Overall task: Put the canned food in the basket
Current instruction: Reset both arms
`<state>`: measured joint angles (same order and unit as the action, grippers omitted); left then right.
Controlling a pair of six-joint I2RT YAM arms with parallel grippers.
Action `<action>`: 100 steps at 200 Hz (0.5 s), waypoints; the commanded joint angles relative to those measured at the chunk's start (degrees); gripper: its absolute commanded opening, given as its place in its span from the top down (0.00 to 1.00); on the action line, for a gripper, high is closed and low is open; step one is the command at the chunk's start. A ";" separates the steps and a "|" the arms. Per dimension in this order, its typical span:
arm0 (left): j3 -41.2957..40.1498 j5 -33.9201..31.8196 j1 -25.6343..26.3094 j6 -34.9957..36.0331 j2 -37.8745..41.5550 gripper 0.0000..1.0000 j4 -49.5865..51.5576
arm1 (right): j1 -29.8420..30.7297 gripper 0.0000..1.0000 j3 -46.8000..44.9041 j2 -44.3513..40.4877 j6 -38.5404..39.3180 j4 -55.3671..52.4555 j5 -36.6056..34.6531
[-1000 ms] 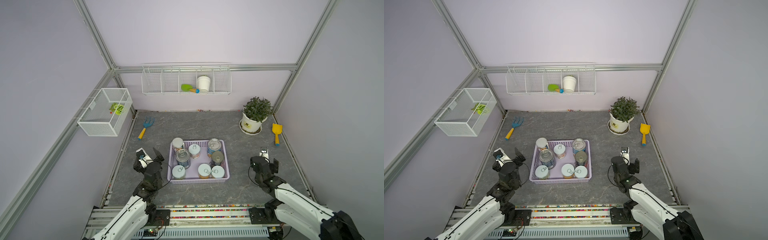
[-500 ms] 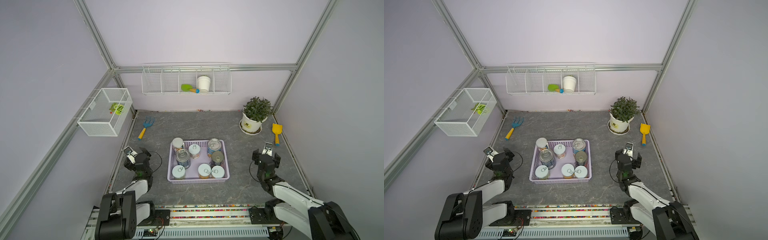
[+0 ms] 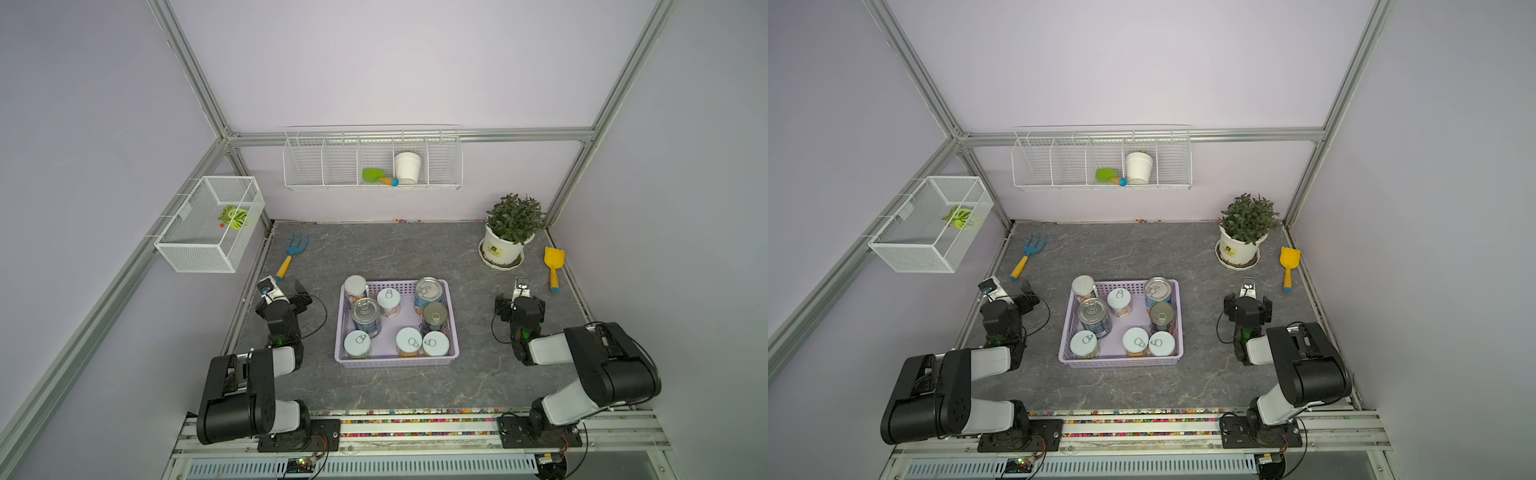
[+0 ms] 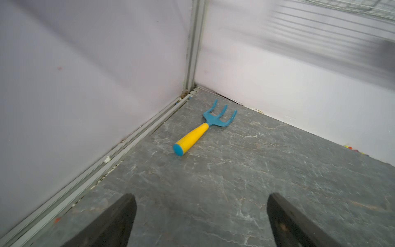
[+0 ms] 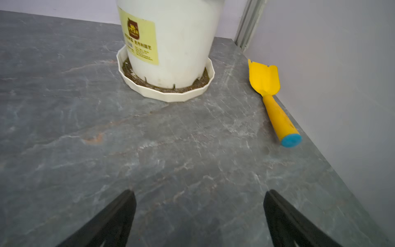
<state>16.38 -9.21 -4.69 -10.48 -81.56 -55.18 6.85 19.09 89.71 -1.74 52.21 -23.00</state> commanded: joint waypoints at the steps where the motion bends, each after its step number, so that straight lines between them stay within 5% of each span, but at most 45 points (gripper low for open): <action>1: 0.05 6.29 1.50 6.31 -7.69 0.00 -9.69 | -0.44 0.02 1.95 0.21 0.83 2.66 4.54; 12: 3.46 6.98 1.33 5.12 -3.62 0.00 4.16 | -0.53 0.02 3.71 -2.07 -0.19 -4.98 4.21; 26: 0.65 6.66 1.35 5.94 -6.86 0.00 -7.05 | -0.51 0.02 2.97 -1.12 0.30 -1.83 4.25; 43: 3.00 6.97 1.26 5.09 -3.89 0.00 2.50 | -0.39 0.02 1.45 -1.77 0.81 0.49 4.83; 57: 1.54 7.20 1.26 5.72 -5.52 0.00 -3.15 | -0.59 0.02 3.38 -2.35 0.07 -4.42 4.87; 100: 2.55 6.88 1.35 5.35 -4.50 0.00 0.52 | -0.98 0.01 3.82 -2.00 -0.17 -4.65 5.63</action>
<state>17.76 -2.94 -3.51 -5.85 -86.76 -55.57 6.11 21.91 88.64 -1.65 48.73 -18.17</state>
